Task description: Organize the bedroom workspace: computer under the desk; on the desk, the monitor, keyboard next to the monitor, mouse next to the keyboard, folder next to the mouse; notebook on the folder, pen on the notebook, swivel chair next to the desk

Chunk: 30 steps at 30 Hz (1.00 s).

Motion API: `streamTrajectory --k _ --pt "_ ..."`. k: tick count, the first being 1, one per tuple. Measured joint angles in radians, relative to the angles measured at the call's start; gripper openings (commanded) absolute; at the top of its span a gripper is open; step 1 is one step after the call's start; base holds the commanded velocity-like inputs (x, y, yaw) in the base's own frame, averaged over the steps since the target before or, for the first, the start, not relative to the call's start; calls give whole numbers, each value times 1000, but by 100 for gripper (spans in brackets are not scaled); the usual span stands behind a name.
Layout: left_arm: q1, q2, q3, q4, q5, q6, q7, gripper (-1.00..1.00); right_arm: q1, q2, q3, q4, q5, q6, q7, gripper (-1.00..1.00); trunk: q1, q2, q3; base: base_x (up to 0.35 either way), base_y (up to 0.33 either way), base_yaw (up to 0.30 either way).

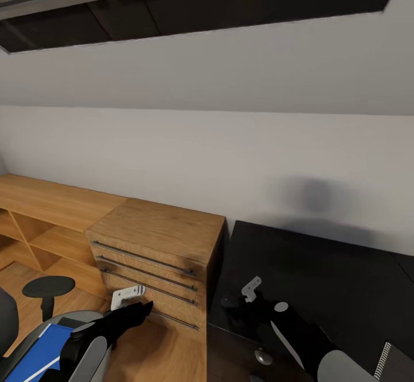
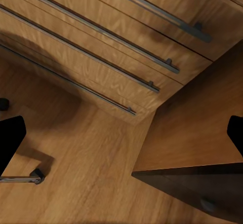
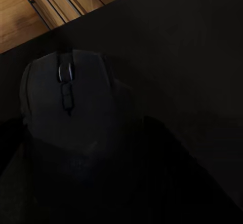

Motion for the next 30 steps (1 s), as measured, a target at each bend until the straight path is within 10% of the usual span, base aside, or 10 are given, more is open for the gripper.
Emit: streamTrajectory --k 30 --pt "0 0 0 1 2 2 -2 100 0 3 -7 -6 -1 1 -7 -100 -31 56 25 0 0 0"
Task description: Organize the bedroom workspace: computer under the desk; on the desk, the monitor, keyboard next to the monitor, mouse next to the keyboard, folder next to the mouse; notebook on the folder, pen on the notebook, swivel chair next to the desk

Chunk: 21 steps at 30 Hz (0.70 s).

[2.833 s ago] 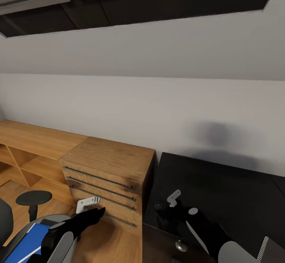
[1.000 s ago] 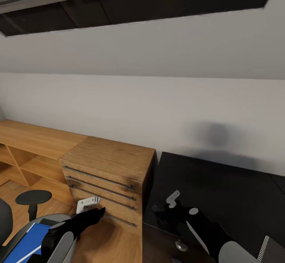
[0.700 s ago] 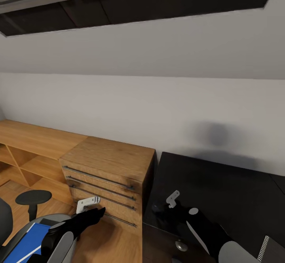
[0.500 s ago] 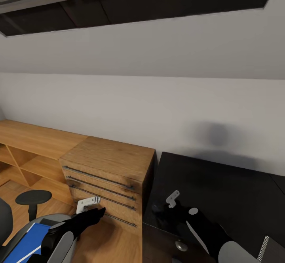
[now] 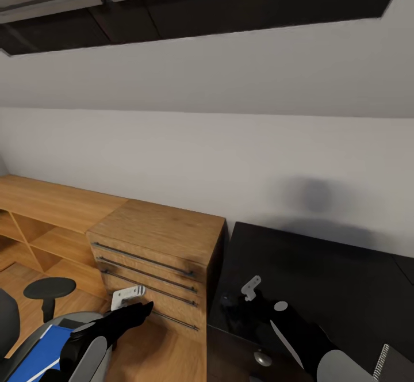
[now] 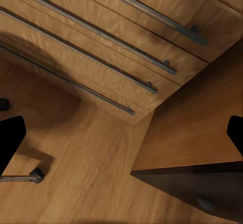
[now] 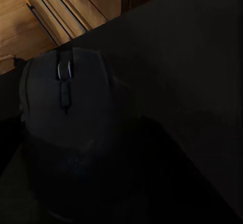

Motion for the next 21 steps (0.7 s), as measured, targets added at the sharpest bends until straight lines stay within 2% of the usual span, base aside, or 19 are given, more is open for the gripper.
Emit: streamTrajectory --k 4,7,8,10,11,14,17,19,20,21 --pt "0 0 0 0 1 0 0 100 0 3 -2 -8 -1 1 -35 -100 -15 28 13 0 0 0" --pt "0 0 0 0 1 0 0 100 0 4 -16 -53 -6 5 -108 -100 -27 49 22 -3 0 0" --pt "0 0 1 0 1 0 0 100 0 4 -33 -91 -17 11 -166 -100 -31 56 25 -45 0 0" --pt "0 0 0 0 1 1 0 100 11 5 -60 -171 -70 46 -311 -100 -38 70 31 -131 0 0" --pt "0 0 0 0 1 1 0 100 18 5 -64 -191 -91 57 -351 -100 -42 77 35 -218 0 0" --pt "0 0 1 0 1 0 0 100 56 6 -74 -308 -195 113 -554 -100 -53 98 44 -283 0 0" --pt "0 0 1 0 1 0 0 100 71 12 -76 -378 -239 151 -663 -100 -65 119 53 -319 0 0" --pt "0 0 0 0 0 0 1 100 78 18 -78 -410 -284 176 -745 -100 -72 133 60 -331 0 0" --pt "0 0 0 1 0 0 1 100 80 20 -78 -424 -325 186 -803 -100 -76 140 63 -335 0 0" --pt "0 0 0 1 0 0 1 100 81 21 -79 -429 -349 190 -834 -100 -80 147 66 -337 0 0"
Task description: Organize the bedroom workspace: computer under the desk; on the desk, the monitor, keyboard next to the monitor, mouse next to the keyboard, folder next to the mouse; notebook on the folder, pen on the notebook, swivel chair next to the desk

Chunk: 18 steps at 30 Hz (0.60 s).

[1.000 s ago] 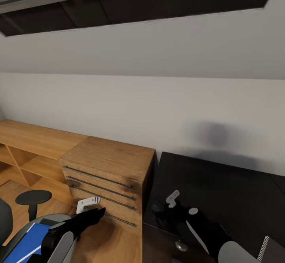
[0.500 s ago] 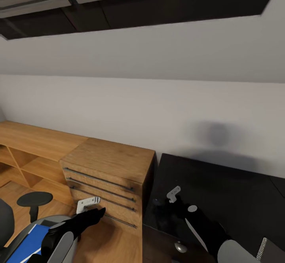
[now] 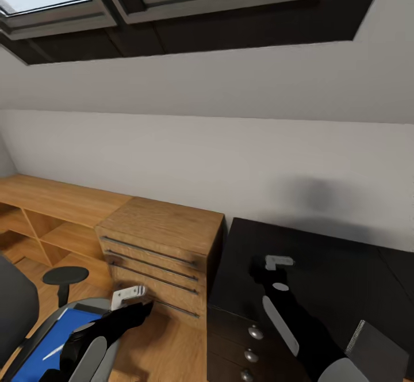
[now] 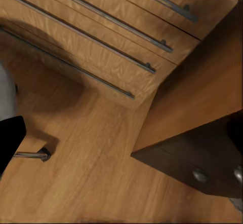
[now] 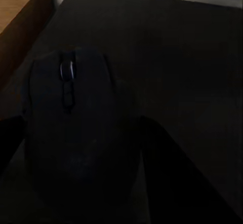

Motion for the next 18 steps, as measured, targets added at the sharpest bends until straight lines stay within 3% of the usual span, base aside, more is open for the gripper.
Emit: streamTrajectory --k 1,2,3,13,18 --pt "0 0 0 0 0 0 0 100 1 1 0 -10 -41 5 -56 -100 -4 7 3 -340 0 0" --pt "0 0 0 1 0 0 0 100 7 3 0 -52 -114 10 -172 -100 -8 14 6 -341 0 0" --pt "0 0 0 1 0 0 0 100 15 3 1 -73 -131 11 -200 -100 -12 21 9 -341 0 0" --pt "0 0 -1 1 -1 1 0 100 35 5 2 -166 -152 11 -230 -100 -50 91 41 -327 0 0" --pt "0 0 -2 1 -1 1 0 100 54 10 1 -185 -151 12 -233 -100 -70 126 56 -55 0 -2"
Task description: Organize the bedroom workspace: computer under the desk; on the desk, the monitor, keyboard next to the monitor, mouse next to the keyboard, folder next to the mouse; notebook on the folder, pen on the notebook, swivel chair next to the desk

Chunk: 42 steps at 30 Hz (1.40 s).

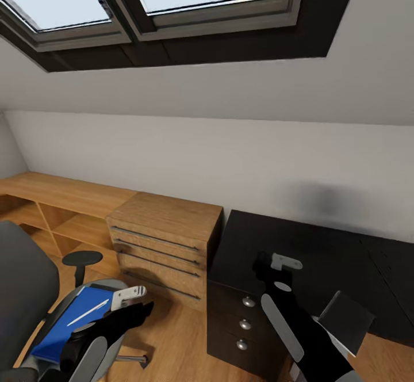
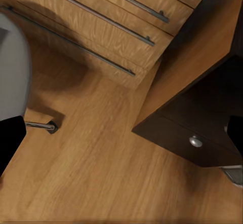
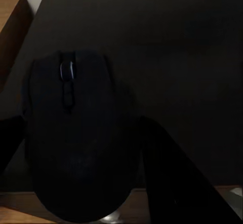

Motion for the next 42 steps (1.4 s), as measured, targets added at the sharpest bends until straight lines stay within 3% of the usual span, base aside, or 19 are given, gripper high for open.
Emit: streamTrajectory --k 12,23,34,37,42 --pt "0 0 0 16 1 0 0 100 2 1 2 -1 1 -1 -16 -100 -4 7 3 0 -4 -85" --pt "0 0 -1 14 -6 -5 -1 100 2 -4 -14 2 1 -2 -19 -100 -4 7 5 0 -175 -172" --pt "1 1 -17 4 -8 -9 -2 100 2 -3 -164 16 1 0 -16 -100 -4 7 6 0 -9 -281" --pt "1 1 -25 -7 -8 -10 -2 100 2 -2 -230 74 3 -4 -13 -100 -4 7 6 0 0 -294" --pt "19 2 -29 -47 -8 -34 -5 100 0 -6 -307 162 4 -49 -4 -100 -4 7 6 0 0 -296"
